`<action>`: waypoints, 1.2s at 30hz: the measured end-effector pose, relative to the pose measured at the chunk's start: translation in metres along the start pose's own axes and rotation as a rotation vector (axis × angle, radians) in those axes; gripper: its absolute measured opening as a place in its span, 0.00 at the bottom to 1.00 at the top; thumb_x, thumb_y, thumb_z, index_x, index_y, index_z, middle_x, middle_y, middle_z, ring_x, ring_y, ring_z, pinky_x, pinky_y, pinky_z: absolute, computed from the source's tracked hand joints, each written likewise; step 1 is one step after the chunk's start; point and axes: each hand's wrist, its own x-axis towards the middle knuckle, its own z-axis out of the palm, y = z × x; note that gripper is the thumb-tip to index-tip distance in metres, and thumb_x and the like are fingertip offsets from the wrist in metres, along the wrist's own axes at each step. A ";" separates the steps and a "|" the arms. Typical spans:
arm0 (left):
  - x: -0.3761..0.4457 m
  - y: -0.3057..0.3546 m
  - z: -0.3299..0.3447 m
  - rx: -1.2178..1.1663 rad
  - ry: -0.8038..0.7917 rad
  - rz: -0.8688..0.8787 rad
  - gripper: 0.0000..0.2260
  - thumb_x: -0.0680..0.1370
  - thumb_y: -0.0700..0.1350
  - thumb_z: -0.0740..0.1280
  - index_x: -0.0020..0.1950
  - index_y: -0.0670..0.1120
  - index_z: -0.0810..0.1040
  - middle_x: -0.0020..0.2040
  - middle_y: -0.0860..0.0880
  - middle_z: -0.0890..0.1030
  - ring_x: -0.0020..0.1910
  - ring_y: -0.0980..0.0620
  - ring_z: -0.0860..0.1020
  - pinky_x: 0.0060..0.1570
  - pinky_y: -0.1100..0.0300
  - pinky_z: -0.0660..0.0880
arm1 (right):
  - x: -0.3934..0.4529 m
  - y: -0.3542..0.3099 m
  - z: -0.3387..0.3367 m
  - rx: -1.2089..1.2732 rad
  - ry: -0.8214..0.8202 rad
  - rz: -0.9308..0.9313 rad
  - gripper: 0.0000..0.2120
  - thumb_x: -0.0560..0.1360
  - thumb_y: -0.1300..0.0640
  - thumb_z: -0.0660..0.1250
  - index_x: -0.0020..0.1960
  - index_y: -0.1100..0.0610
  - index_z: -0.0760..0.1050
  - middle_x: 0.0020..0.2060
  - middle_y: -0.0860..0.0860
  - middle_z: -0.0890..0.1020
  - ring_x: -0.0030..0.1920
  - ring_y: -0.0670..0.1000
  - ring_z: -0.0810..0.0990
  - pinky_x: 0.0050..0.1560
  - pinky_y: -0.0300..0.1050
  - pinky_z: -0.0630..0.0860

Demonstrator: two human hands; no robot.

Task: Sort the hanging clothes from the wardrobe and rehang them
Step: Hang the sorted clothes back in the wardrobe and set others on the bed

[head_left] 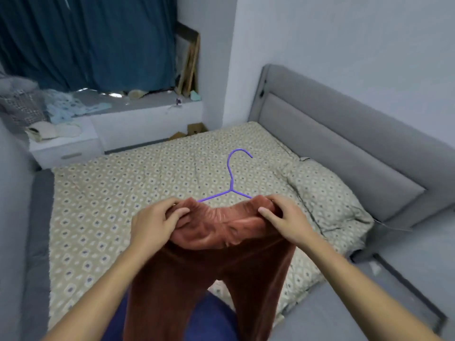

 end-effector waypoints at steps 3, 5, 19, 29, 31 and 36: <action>0.017 0.067 -0.007 -0.022 -0.008 0.167 0.14 0.76 0.66 0.66 0.54 0.60 0.83 0.45 0.56 0.86 0.48 0.47 0.84 0.43 0.53 0.76 | -0.046 0.000 -0.047 0.002 0.206 0.060 0.19 0.77 0.34 0.63 0.59 0.45 0.78 0.50 0.42 0.79 0.53 0.45 0.78 0.59 0.49 0.74; 0.025 0.111 -0.007 -0.043 -0.026 0.300 0.14 0.77 0.66 0.66 0.53 0.59 0.82 0.46 0.55 0.86 0.48 0.46 0.84 0.42 0.53 0.76 | -0.078 0.005 -0.080 -0.015 0.340 0.099 0.17 0.78 0.37 0.65 0.58 0.47 0.79 0.50 0.43 0.80 0.53 0.47 0.78 0.59 0.53 0.75; -0.010 0.418 0.092 -0.428 -0.504 0.967 0.18 0.78 0.65 0.64 0.44 0.50 0.77 0.35 0.52 0.79 0.37 0.52 0.79 0.40 0.47 0.75 | -0.343 0.095 -0.263 -0.207 0.870 0.469 0.10 0.77 0.36 0.64 0.51 0.40 0.77 0.44 0.41 0.77 0.50 0.47 0.78 0.56 0.61 0.75; -0.129 0.600 0.178 -0.676 -0.642 0.949 0.12 0.77 0.59 0.70 0.46 0.51 0.83 0.39 0.56 0.85 0.39 0.57 0.83 0.42 0.51 0.78 | -0.508 0.166 -0.362 -0.424 0.946 0.638 0.18 0.79 0.34 0.59 0.59 0.44 0.76 0.56 0.38 0.79 0.61 0.46 0.77 0.60 0.51 0.68; -0.148 0.630 0.193 -0.706 -0.656 0.975 0.12 0.77 0.59 0.71 0.47 0.51 0.83 0.37 0.55 0.83 0.37 0.56 0.81 0.41 0.53 0.77 | -0.531 0.179 -0.378 -0.420 0.982 0.660 0.14 0.80 0.37 0.60 0.58 0.43 0.77 0.55 0.36 0.79 0.61 0.45 0.76 0.60 0.50 0.66; -0.168 0.701 0.241 -0.642 -0.643 1.207 0.14 0.78 0.65 0.66 0.54 0.56 0.76 0.35 0.54 0.80 0.36 0.52 0.80 0.38 0.51 0.76 | -0.580 0.218 -0.409 -0.428 1.095 0.773 0.10 0.80 0.40 0.61 0.51 0.45 0.75 0.48 0.40 0.80 0.55 0.46 0.77 0.57 0.54 0.68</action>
